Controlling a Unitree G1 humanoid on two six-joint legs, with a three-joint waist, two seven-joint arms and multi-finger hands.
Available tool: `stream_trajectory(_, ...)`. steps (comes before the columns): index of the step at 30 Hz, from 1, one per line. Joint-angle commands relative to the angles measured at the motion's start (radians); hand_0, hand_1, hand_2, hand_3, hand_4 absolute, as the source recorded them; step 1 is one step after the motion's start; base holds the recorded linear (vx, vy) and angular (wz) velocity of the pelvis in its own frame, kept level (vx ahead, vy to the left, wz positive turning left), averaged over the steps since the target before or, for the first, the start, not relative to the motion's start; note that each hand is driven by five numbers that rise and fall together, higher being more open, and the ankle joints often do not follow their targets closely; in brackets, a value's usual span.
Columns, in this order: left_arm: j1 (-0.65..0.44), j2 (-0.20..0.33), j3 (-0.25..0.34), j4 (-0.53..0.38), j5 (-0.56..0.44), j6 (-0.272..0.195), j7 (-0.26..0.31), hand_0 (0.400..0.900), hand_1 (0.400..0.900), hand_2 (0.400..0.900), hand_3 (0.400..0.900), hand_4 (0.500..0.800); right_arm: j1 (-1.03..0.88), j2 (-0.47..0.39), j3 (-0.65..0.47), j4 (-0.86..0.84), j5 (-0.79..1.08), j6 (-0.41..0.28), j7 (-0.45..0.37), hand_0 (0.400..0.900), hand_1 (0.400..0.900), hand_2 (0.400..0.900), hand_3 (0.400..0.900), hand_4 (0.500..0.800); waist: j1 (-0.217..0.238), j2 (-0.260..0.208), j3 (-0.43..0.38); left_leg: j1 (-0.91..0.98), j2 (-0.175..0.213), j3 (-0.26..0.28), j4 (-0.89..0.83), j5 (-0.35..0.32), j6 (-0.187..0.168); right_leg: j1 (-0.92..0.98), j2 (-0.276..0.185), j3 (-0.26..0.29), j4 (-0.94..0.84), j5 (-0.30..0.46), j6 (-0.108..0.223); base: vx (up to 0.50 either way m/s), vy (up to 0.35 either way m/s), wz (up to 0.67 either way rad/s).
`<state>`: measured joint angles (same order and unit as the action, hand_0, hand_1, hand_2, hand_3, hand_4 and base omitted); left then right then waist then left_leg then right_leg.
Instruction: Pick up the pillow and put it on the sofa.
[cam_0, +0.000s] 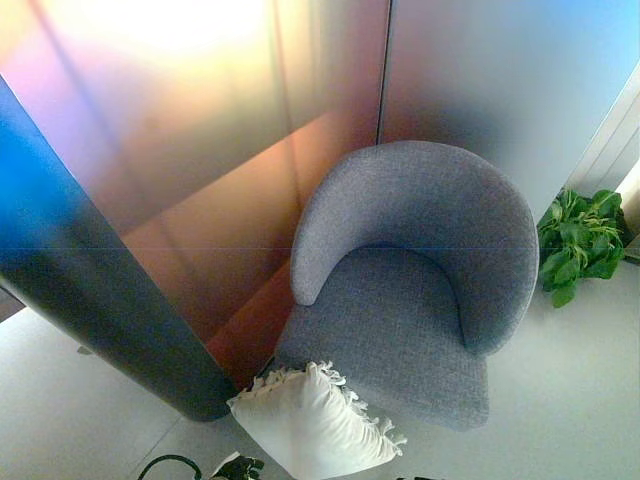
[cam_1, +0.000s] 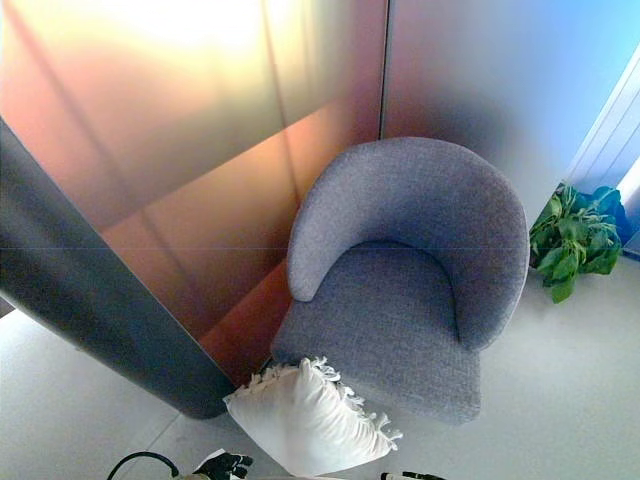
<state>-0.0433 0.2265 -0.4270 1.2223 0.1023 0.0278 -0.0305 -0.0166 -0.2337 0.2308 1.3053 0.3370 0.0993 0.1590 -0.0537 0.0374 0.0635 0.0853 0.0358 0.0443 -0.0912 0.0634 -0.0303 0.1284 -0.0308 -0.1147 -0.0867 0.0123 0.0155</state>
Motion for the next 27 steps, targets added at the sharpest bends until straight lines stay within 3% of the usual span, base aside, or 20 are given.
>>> stream_trajectory(1,-0.044,0.012,-0.01,0.088,0.016,-0.004,0.013,0.9,0.9,0.9,0.9,0.8,-0.059,0.004,0.013,0.032,-0.014,-0.001,0.01,0.9,0.9,0.9,0.9,0.8,0.008,-0.046,0.036,0.034,-0.073,0.03,0.004,-0.064,0.039,-0.028,-0.006,0.024,0.003,0.045,0.061,0.0,0.0,0.0)
stream_trajectory(7,-0.046,0.011,-0.008,0.092,0.027,-0.017,0.013,0.9,0.9,0.9,0.9,0.8,-0.06,0.006,0.012,0.036,-0.011,0.001,0.012,0.9,0.9,0.9,0.9,0.8,0.01,-0.05,0.037,0.036,-0.073,0.028,0.004,-0.066,0.04,-0.027,-0.005,0.025,0.003,0.045,0.061,0.0,0.0,0.0)
stream_trajectory(11,-0.048,0.015,-0.025,0.09,0.102,-0.031,0.02,0.9,0.9,0.9,0.9,0.8,-0.059,0.003,0.012,0.037,-0.021,0.002,0.015,0.9,0.9,0.9,0.9,0.8,0.006,-0.047,0.039,0.038,-0.073,0.028,0.004,-0.066,0.041,-0.026,-0.004,0.03,0.003,0.046,0.061,0.03,0.012,-0.02)
stream_trajectory(20,-0.124,0.128,-0.087,0.026,0.203,-0.017,0.082,0.9,0.9,0.9,0.9,0.8,-0.055,-0.093,0.019,0.015,-0.037,0.016,0.052,0.9,0.9,0.9,0.9,0.8,-0.043,-0.01,0.077,0.007,-0.07,0.059,0.004,-0.054,0.037,-0.075,-0.016,0.051,0.01,0.058,0.07,0.04,0.078,-0.1)
stream_trajectory(27,-0.282,0.185,-0.141,-0.022,0.115,0.001,0.116,0.9,0.9,0.9,0.9,0.8,-0.104,-0.161,0.017,0.013,-0.057,0.01,0.031,0.9,0.9,0.9,0.9,0.8,-0.115,0.044,0.183,-0.092,-0.087,0.088,0.004,-0.03,0.04,-0.216,-0.039,0.103,0.023,0.096,0.08,-0.11,0.168,-0.16)
